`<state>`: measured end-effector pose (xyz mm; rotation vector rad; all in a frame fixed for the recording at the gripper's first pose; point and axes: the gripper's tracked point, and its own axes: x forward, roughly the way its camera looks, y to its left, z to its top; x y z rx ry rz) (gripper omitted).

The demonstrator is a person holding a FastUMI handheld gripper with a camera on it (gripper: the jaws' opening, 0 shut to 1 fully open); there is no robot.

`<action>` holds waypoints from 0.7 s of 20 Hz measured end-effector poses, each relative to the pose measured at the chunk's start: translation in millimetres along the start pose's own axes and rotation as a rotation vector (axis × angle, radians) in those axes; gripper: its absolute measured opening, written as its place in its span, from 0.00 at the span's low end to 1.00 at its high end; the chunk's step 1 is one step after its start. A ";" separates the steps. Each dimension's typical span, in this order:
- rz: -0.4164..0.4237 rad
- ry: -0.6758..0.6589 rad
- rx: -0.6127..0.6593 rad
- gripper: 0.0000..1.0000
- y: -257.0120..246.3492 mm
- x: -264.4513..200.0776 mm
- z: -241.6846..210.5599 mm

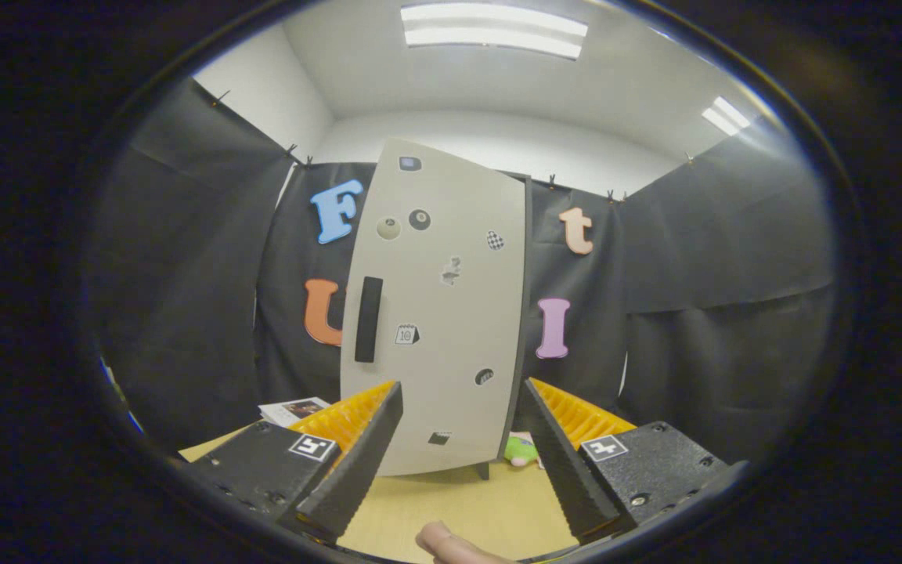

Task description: Open the shoe cabinet door, grab the shoes and put them into the shoe cabinet, then close the shoe cabinet door.

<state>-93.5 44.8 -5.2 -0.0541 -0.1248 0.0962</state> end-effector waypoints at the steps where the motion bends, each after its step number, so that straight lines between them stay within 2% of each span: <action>1: -0.004 -0.003 0.011 0.99 -5.0 -10.4 0.4; 7: 0.064 0.013 0.002 0.99 -10.9 -51.7 -17.2; 10: 0.053 0.040 -0.017 0.99 -24.4 -60.3 -28.6; 14: 0.023 0.073 0.032 0.99 -44.0 -62.3 -34.6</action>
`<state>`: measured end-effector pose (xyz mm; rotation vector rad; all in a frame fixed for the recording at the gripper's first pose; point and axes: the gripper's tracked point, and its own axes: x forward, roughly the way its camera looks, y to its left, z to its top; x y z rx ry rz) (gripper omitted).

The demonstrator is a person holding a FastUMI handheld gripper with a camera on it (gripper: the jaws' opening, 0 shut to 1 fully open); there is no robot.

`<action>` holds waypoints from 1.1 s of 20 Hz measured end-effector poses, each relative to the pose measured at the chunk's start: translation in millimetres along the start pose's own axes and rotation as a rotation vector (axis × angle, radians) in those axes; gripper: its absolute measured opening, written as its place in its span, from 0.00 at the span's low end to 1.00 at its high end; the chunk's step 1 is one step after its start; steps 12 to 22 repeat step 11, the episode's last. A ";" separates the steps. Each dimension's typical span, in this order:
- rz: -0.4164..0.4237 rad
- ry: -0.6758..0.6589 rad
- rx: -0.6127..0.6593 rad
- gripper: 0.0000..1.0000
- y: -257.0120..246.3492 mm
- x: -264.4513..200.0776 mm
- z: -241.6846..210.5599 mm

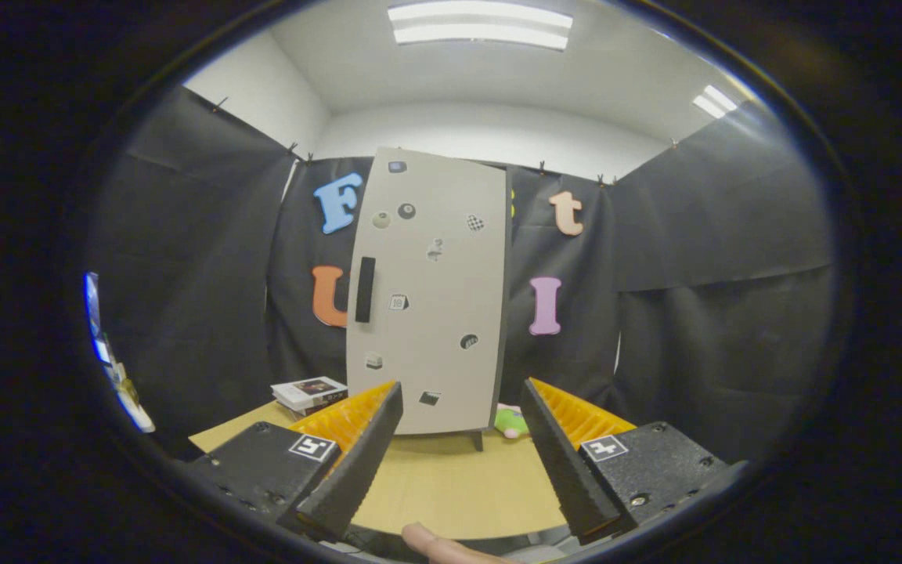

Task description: Open the shoe cabinet door, grab the shoes and put them into the shoe cabinet, then close the shoe cabinet door.

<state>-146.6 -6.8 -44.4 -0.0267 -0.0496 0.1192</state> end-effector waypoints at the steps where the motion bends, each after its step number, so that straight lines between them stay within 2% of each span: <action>1: -0.011 0.002 0.010 0.99 -6.2 0.1 0.6; 6: -0.062 -0.019 0.014 0.99 -25.2 -1.6 10.0; 22: -0.056 -0.032 -0.004 0.99 -23.6 -6.6 16.7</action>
